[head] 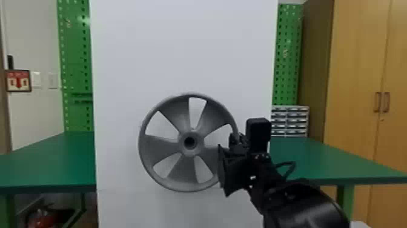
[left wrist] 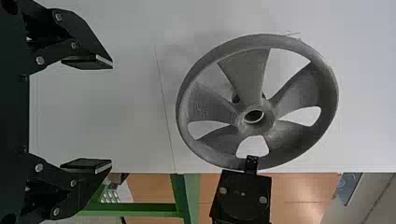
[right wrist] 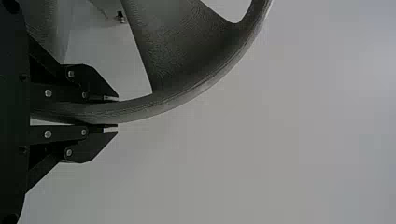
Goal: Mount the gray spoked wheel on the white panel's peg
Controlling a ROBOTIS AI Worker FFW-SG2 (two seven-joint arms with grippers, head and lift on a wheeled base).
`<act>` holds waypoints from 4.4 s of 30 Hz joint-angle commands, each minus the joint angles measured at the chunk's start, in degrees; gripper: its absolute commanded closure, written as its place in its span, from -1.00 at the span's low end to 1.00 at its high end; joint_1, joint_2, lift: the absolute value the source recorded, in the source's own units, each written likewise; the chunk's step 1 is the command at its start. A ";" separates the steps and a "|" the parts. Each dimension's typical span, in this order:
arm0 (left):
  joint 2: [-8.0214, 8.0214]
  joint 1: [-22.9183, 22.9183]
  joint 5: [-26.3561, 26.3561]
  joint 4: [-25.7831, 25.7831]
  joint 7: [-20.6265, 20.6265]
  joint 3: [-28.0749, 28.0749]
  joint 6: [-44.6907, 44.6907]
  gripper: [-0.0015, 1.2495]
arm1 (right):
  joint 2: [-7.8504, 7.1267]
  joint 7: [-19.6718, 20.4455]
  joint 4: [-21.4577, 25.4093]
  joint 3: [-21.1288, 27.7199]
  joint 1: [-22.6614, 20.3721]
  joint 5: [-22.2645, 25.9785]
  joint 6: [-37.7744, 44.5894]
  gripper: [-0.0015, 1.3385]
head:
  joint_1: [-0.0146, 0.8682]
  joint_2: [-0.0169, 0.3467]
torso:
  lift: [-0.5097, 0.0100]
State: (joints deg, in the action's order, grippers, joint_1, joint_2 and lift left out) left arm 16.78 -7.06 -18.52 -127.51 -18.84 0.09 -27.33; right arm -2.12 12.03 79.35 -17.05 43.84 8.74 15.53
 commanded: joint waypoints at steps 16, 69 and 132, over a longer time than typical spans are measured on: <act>0.00 0.20 -0.12 0.07 -0.06 0.09 0.00 -0.20 | -0.07 -0.69 -2.89 0.44 1.16 0.57 -2.34 0.82 | -0.69 -0.95 | -0.58; 0.09 0.47 -0.38 0.33 -0.06 0.35 0.00 -0.19 | 1.51 1.24 -11.67 -1.41 4.06 5.23 -6.65 0.88 | -0.69 -0.95 | -0.58; 0.53 2.05 -0.20 0.95 0.03 2.02 0.09 -0.19 | 2.17 17.59 -12.38 -0.35 4.15 8.57 -6.39 0.89 | -0.69 -0.95 | -0.58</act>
State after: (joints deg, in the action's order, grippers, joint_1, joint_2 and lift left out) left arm 17.30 -5.24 -18.76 -126.71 -18.82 1.80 -27.23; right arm 0.01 23.30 67.03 -17.08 48.41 16.16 10.37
